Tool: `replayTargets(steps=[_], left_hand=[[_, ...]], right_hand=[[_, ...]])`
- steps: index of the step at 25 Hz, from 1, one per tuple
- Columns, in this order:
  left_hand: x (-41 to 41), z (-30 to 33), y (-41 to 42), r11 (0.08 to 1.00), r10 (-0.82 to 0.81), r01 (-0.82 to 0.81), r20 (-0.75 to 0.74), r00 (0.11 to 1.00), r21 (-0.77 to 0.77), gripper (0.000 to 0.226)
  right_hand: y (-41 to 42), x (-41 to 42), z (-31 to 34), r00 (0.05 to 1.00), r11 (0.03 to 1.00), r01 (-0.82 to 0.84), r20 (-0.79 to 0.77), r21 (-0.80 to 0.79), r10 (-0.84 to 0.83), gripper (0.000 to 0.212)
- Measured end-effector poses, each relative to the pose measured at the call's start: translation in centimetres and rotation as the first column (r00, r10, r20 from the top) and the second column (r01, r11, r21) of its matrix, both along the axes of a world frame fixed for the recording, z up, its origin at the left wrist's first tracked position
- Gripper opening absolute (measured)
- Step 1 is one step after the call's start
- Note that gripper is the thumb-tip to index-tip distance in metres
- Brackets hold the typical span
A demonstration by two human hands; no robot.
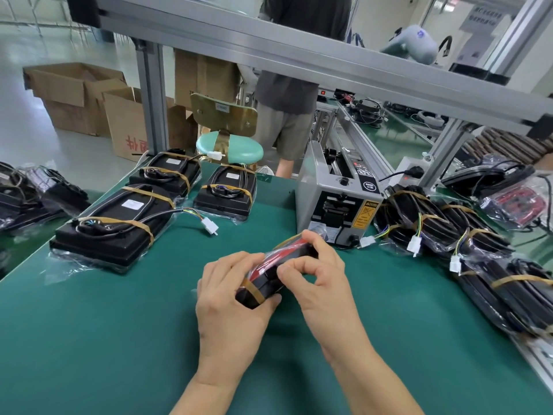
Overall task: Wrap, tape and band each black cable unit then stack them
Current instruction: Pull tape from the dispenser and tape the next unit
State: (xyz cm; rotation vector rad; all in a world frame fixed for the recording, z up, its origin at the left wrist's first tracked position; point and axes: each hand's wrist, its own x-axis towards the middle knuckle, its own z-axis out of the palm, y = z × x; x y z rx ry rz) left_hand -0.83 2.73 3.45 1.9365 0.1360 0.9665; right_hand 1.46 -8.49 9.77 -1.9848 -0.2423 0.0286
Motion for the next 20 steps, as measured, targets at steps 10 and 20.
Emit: replayTargets(steps=[10,20], left_hand=[[0.05,0.12,-0.12,1.0,0.001,-0.002,0.015,1.0,0.011,0.065],[0.06,0.2,-0.15,1.0,0.006,-0.006,0.029,1.0,0.004,0.063]], right_hand=[[0.35,0.27,-0.67,0.996,0.996,0.075,0.05,-0.048,-0.072,0.017],[0.59,0.22,-0.8,0.992,0.992,0.099,0.09,-0.079,-0.092,0.019]])
